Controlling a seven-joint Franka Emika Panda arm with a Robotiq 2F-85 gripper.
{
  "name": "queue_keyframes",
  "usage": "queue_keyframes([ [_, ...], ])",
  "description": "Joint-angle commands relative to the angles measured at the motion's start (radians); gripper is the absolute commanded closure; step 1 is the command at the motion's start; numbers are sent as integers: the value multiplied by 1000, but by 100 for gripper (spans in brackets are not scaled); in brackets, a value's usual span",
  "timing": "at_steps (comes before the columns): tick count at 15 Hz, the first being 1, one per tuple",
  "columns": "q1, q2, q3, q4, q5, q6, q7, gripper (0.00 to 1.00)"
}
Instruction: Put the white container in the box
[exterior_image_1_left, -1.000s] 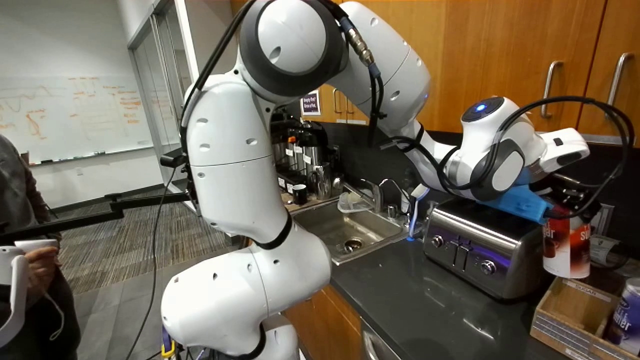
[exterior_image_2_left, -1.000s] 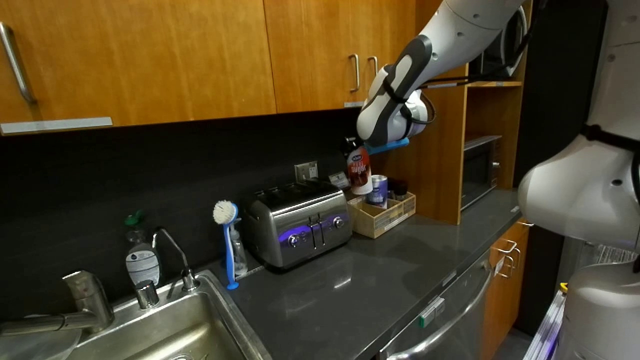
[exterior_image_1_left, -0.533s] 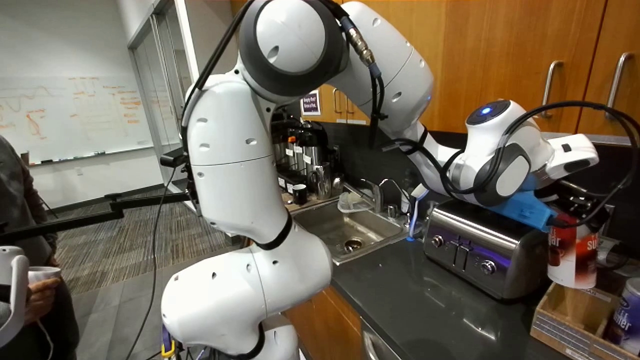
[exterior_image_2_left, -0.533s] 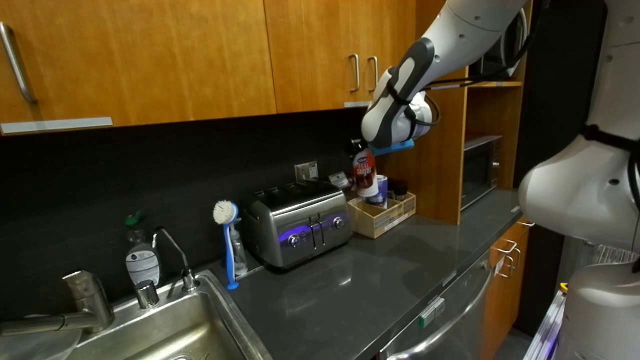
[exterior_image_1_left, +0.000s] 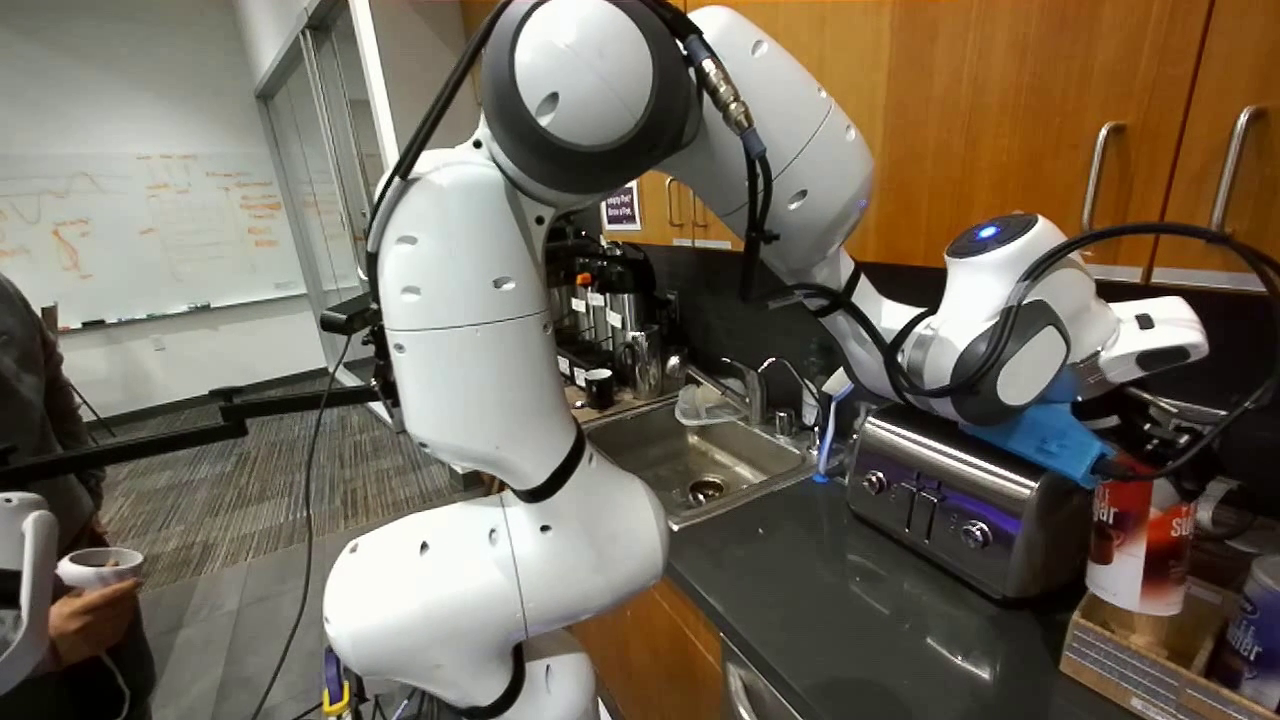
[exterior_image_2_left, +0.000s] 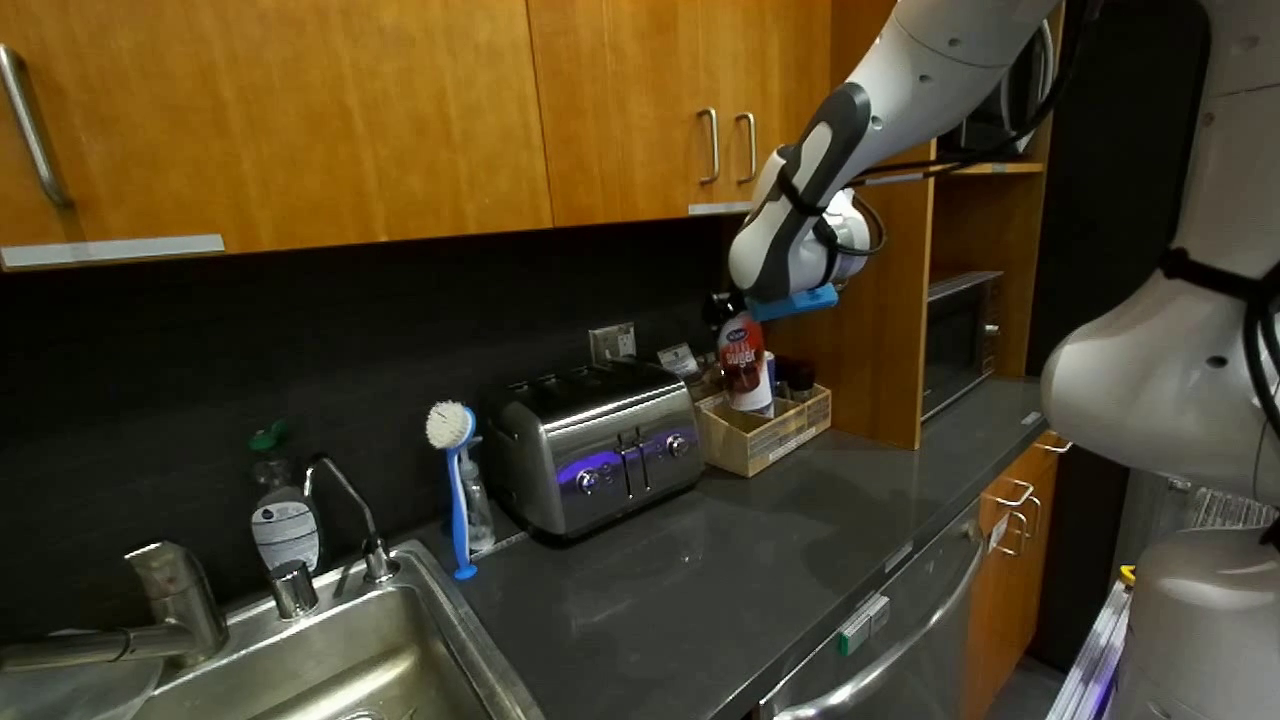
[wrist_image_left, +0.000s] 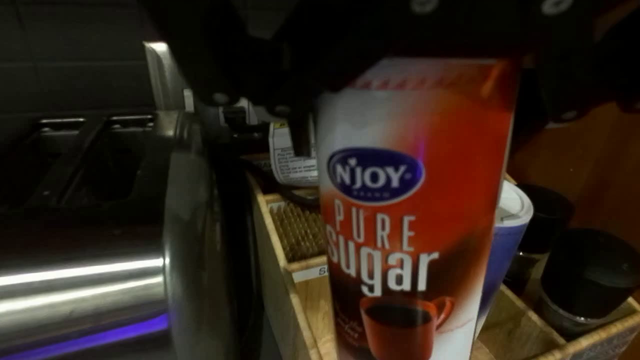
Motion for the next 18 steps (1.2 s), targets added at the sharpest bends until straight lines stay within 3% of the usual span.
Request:
queue_keyframes([
  [1,-77,-1,110,-14,-18,-20,54,39],
  [7,-169,-19,232,0,1,-71,69,39],
  [12,-305,-64,328,31,31,-62,48,39],
  [15,-429,-103,444,62,72,-55,35,39],
  [18,-574,-153,611,98,168,-51,0,39],
])
